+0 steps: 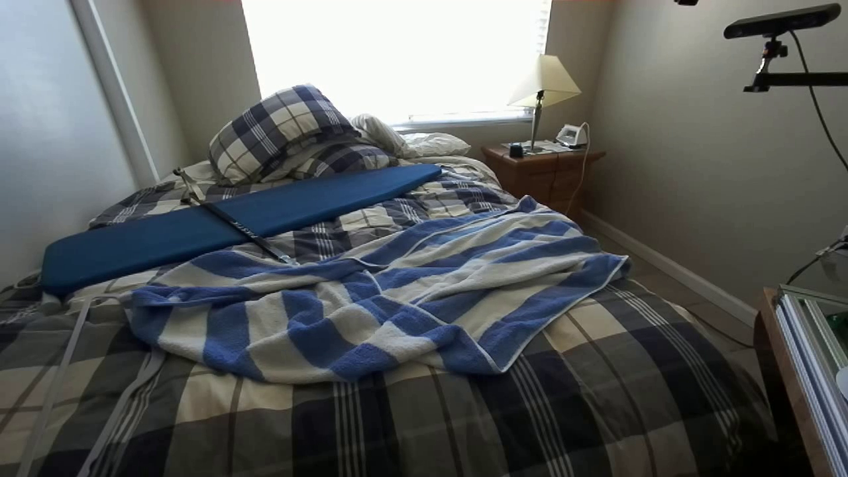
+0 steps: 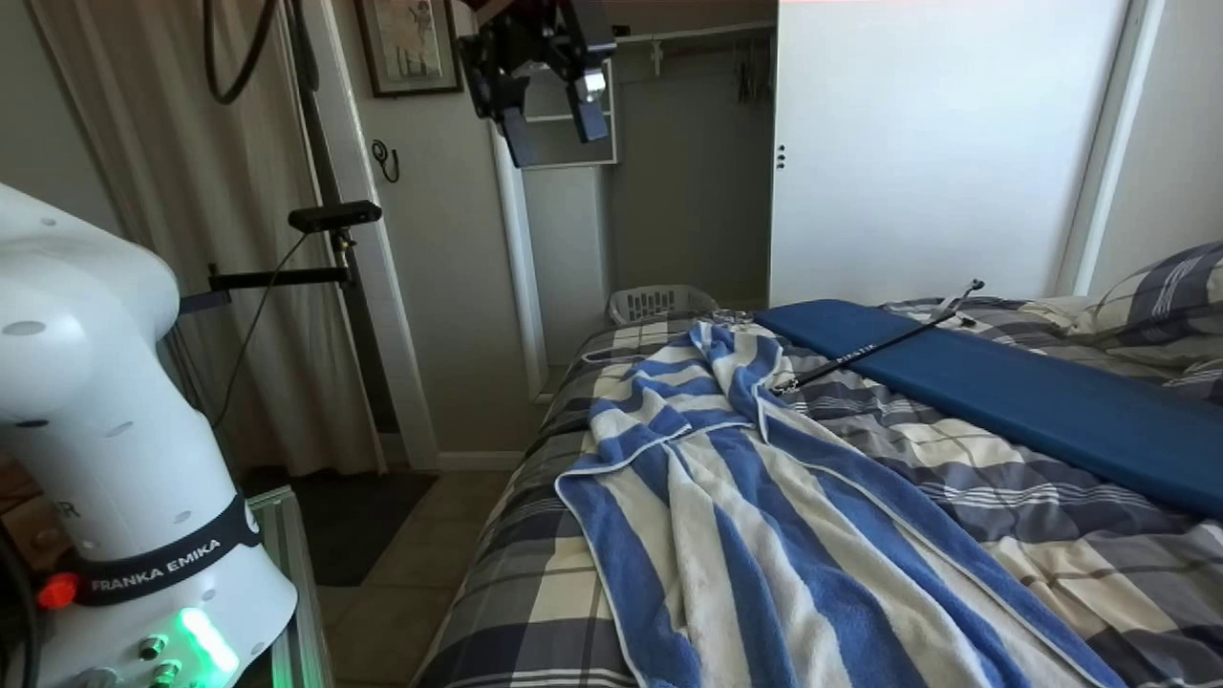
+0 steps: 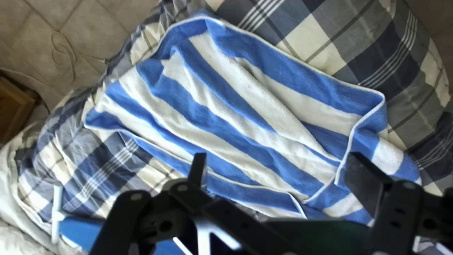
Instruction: Fold the striped blue and white towel in half from left to right
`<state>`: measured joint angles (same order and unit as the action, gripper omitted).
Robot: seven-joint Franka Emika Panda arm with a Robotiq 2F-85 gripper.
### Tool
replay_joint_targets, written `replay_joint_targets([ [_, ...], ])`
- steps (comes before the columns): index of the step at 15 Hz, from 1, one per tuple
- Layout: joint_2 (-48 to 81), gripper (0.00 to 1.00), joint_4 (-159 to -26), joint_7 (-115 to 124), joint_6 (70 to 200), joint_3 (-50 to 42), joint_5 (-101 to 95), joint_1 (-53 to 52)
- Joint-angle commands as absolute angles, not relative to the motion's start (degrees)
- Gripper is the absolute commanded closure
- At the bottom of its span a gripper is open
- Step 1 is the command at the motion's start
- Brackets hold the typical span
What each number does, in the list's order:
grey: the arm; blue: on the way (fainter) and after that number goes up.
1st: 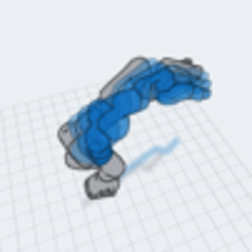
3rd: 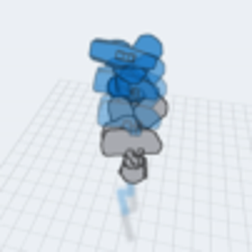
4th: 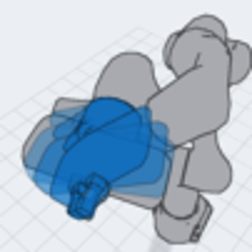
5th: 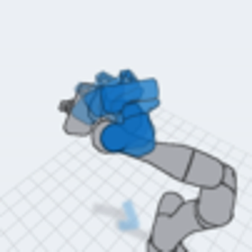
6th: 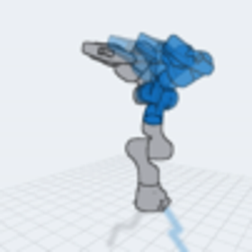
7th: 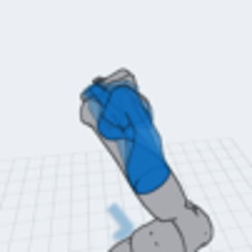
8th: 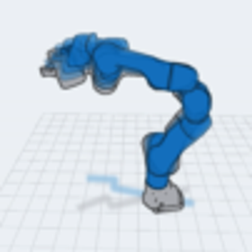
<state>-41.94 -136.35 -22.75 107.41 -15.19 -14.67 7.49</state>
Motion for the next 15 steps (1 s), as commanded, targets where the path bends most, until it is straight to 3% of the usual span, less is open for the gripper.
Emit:
replay_joint_targets([
  [1, -34.2, 0.00, -134.1, -26.3, 117.7, -17.9, -7.4, 0.3],
  [8, -16.7, 0.00, -133.0, -38.8, 132.0, -25.2, 20.4, -13.3],
  [12, -6.7, 0.00, -129.1, -49.2, 126.5, -35.3, 37.5, -22.4],
  [15, 4.2, 0.00, -123.6, -55.7, 117.1, -38.2, 49.3, -23.1],
])
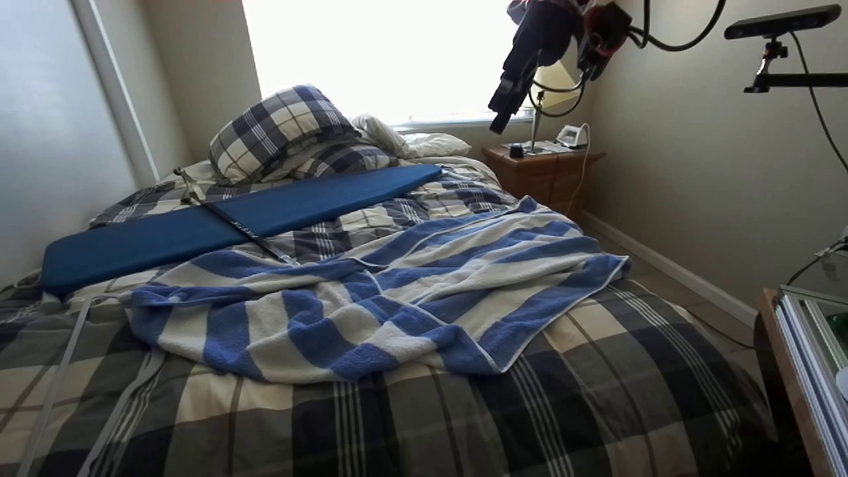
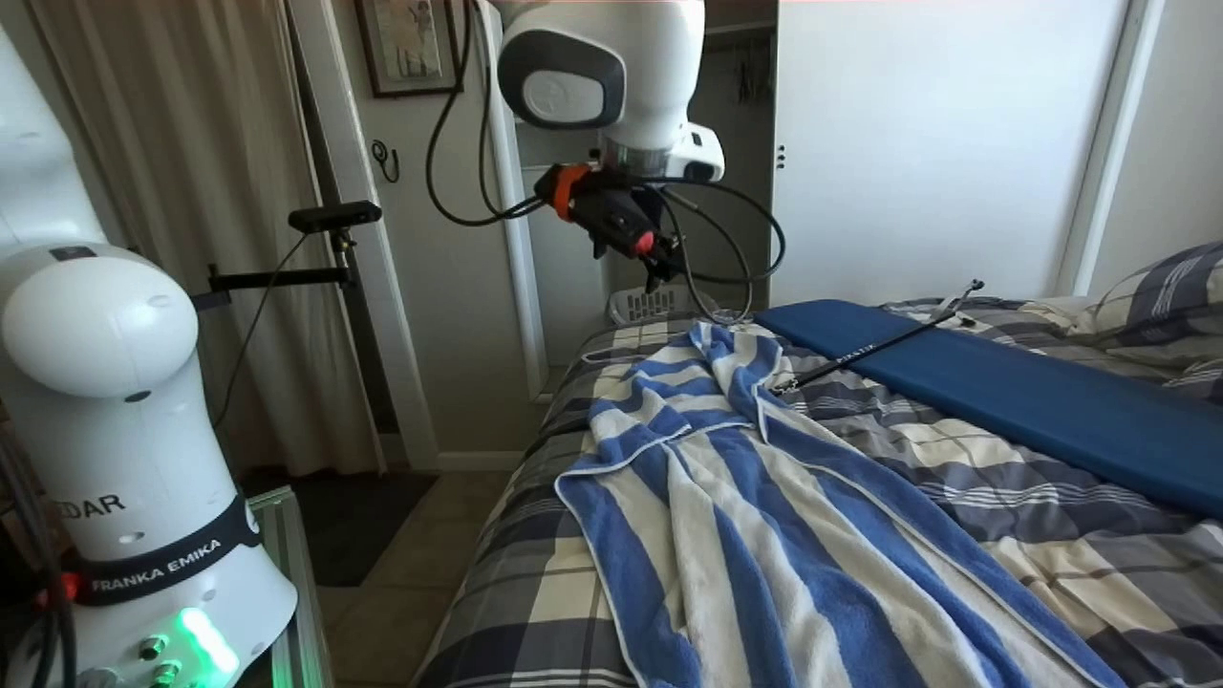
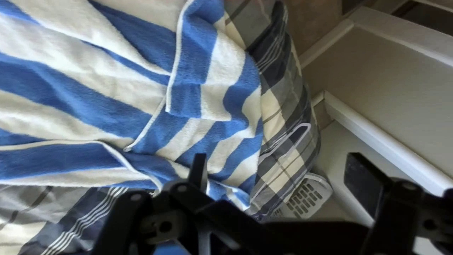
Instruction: Fold the striped blue and white towel in half from left to right
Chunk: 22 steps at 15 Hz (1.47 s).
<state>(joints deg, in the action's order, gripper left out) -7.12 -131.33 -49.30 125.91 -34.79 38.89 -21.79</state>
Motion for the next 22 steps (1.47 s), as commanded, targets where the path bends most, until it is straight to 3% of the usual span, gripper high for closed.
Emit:
replay_joint_targets([
  [1, 7.2, 0.00, -122.3, -56.1, 113.3, -38.7, 51.6, -22.8],
  [2, 10.3, 0.00, -120.7, -56.2, 109.9, -28.5, 54.0, -11.7],
  [5, 7.4, 0.00, -123.5, -54.8, 112.8, -20.7, 50.6, -5.0],
  [15, 11.9, 0.00, -119.7, -55.8, 110.8, -19.0, 51.7, -2.9],
  [22, 21.4, 0.00, -111.4, -30.4, 116.8, -8.9, 54.0, 1.7],
])
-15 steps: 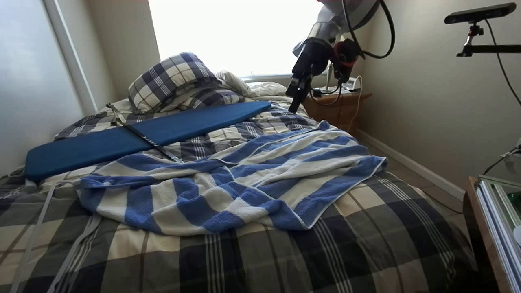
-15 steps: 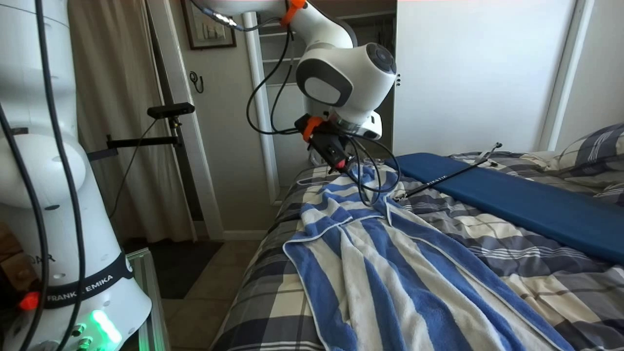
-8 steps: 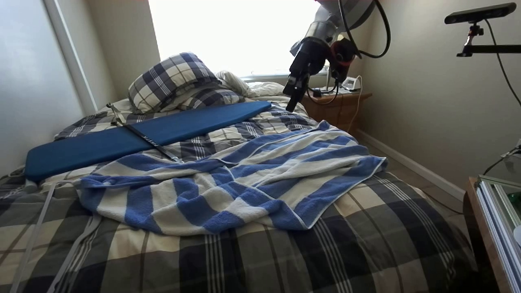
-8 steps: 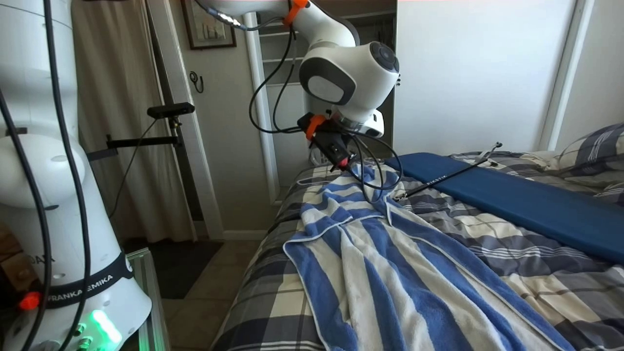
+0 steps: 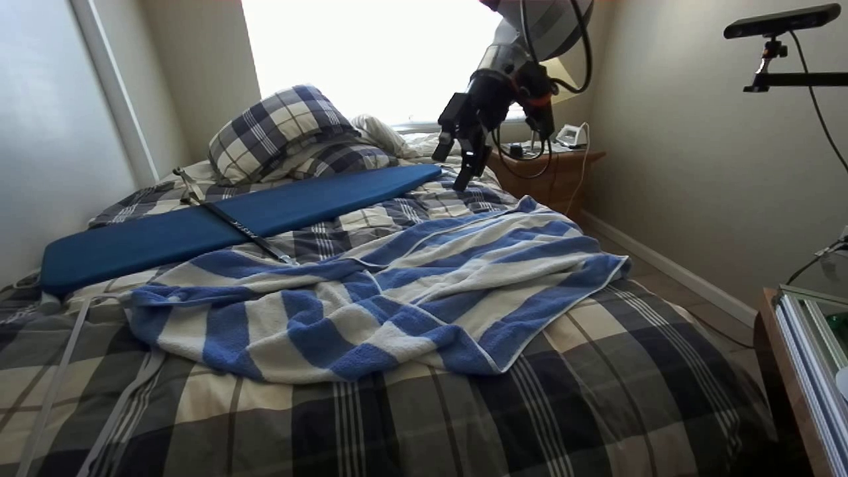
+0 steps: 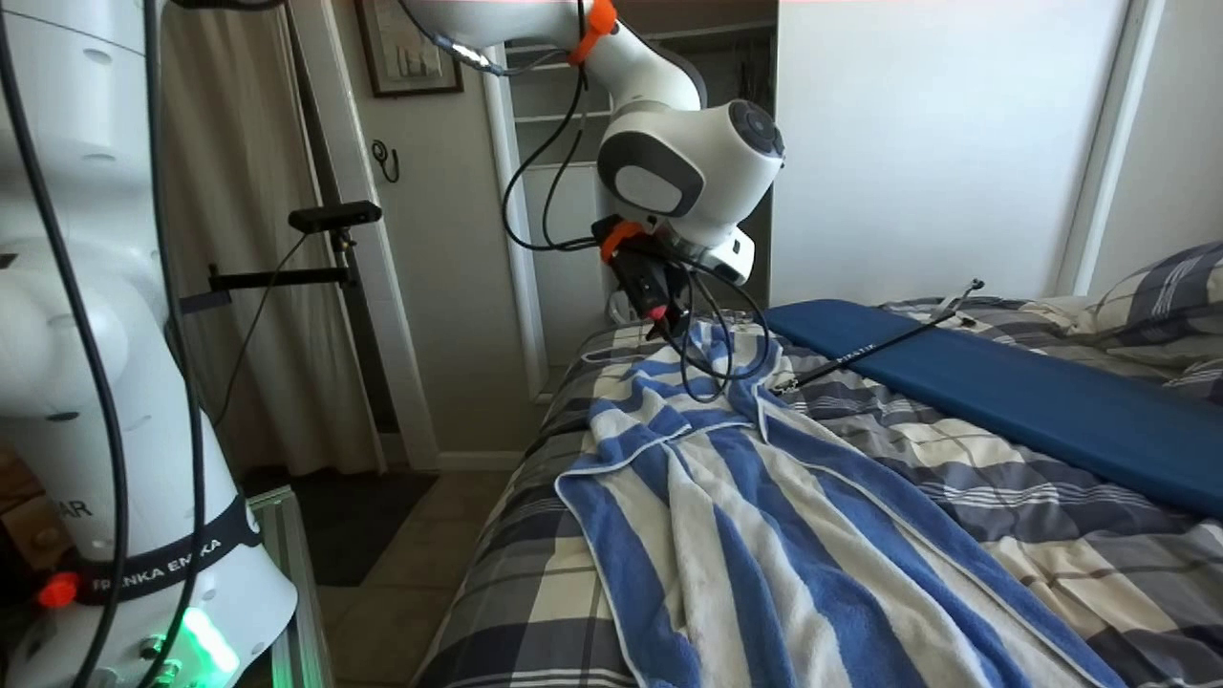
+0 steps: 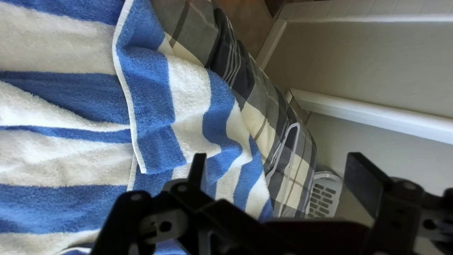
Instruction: Fold the striped blue and white towel in half from left to right
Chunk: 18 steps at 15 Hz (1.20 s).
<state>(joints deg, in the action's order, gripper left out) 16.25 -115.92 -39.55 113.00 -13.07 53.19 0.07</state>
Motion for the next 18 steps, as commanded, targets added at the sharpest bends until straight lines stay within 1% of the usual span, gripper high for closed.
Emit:
replay_joint_targets([
  [1, 22.8, 0.00, -110.7, -27.7, 119.5, -7.9, 53.9, 1.8],
  [6, 31.7, 0.00, -105.3, -22.1, 131.9, -3.8, 56.2, 3.9],
  [11, 42.5, 0.00, -95.0, -21.1, 133.2, 0.2, 55.1, 6.7],
  [18, 56.9, 0.00, -78.6, -15.7, 137.0, 1.8, 49.8, 5.3],
])
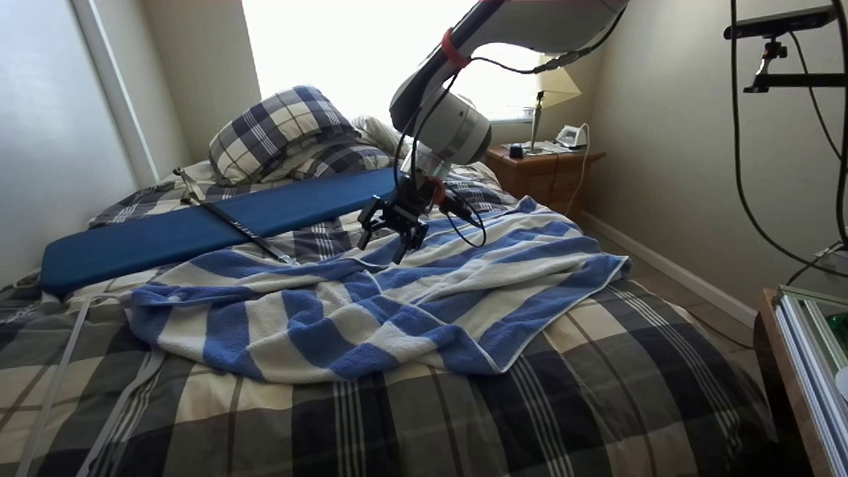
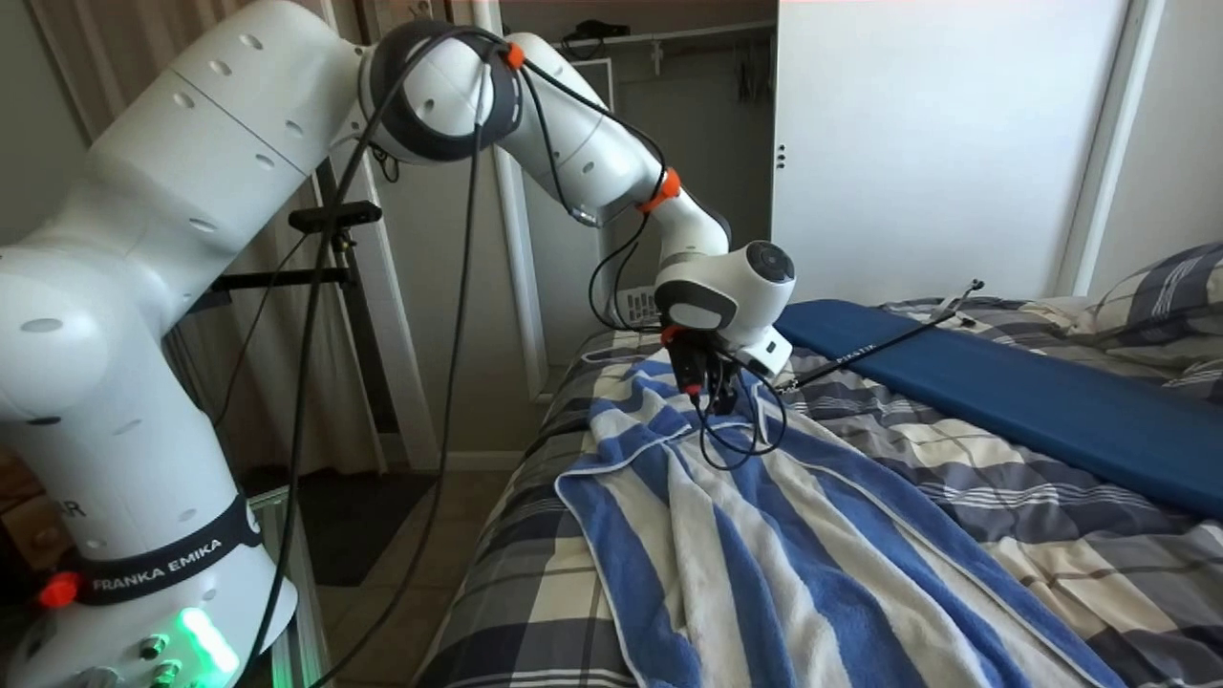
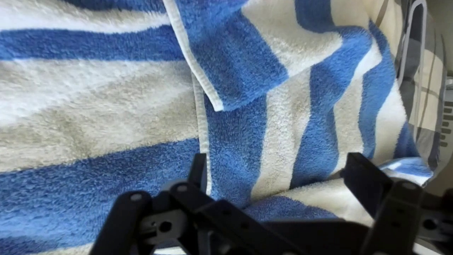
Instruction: Fold the striped blue and white towel in half from left to right
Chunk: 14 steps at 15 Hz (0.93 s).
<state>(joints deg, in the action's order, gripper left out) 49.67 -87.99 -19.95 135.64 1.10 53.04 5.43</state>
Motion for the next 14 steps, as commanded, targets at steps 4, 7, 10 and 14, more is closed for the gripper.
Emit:
replay_joint_targets([
  [4, 62.5, 0.00, -72.1, -10.1, 138.2, 1.4, 44.6, 4.6],
  [7, 65.8, 0.00, -67.5, -8.0, 137.2, 3.1, 41.9, 5.6],
  [10, 68.8, 0.00, -63.1, -6.4, 136.5, 4.5, 39.5, 5.7],
  [14, 71.8, 0.31, -58.4, -5.3, 135.5, 6.6, 37.5, 6.2],
])
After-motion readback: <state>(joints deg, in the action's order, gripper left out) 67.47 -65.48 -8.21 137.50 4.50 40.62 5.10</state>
